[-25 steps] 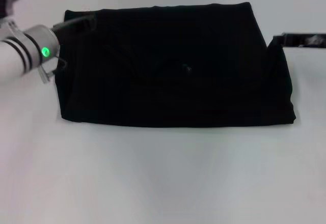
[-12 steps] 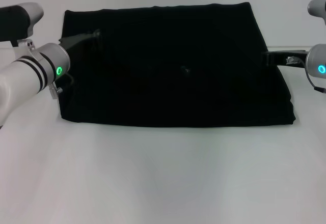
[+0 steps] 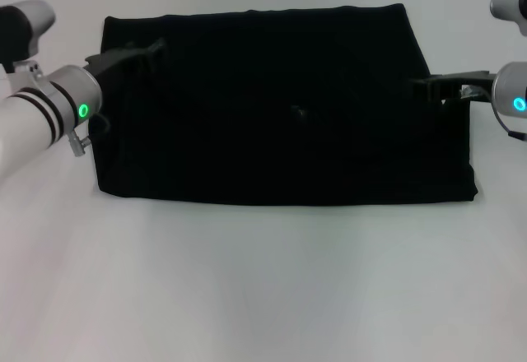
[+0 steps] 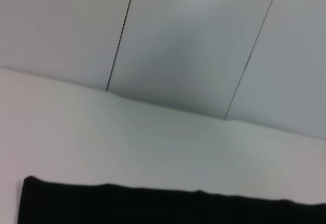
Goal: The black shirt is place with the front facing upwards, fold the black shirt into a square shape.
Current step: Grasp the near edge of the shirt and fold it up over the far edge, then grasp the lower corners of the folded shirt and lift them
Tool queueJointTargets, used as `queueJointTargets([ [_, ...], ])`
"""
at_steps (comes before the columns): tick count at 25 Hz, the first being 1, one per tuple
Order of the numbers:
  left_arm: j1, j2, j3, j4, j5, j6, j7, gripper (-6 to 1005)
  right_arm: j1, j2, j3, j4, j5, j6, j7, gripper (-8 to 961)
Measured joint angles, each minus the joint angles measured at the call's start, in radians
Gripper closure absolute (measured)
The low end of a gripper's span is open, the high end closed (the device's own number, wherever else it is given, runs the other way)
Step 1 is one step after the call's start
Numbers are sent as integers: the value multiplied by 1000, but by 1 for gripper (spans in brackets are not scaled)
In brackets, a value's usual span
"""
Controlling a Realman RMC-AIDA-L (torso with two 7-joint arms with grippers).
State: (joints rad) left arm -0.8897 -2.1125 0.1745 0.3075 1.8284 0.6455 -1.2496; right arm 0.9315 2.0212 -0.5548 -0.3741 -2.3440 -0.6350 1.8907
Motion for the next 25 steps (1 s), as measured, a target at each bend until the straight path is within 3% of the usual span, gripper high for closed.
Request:
queueJointTargets([
  [4,21,1,0,47,0,96,-69,527,-10,1,0,-52,0,-55,25,596],
  [9,72,0,-5,138,-13,274,-160,416,-33,-4,-2,-126,-4,-156,85,365],
  [11,102,2,-3,171,-41,355,-193,354,-41,-7,-2,-145,-4,-193,103,365],
  [14,157,25,-1,189,-88,504,-220,262,-71,-18,-2,-206,-4,-307,160,365],
  [18,242,71,18,186,-99,732,-250,268,-119,-32,-2,-267,0,-463,216,364],
  [25,400,98,205,286,-94,826,-249,269,-173,-48,7,-282,1,-594,270,365],
])
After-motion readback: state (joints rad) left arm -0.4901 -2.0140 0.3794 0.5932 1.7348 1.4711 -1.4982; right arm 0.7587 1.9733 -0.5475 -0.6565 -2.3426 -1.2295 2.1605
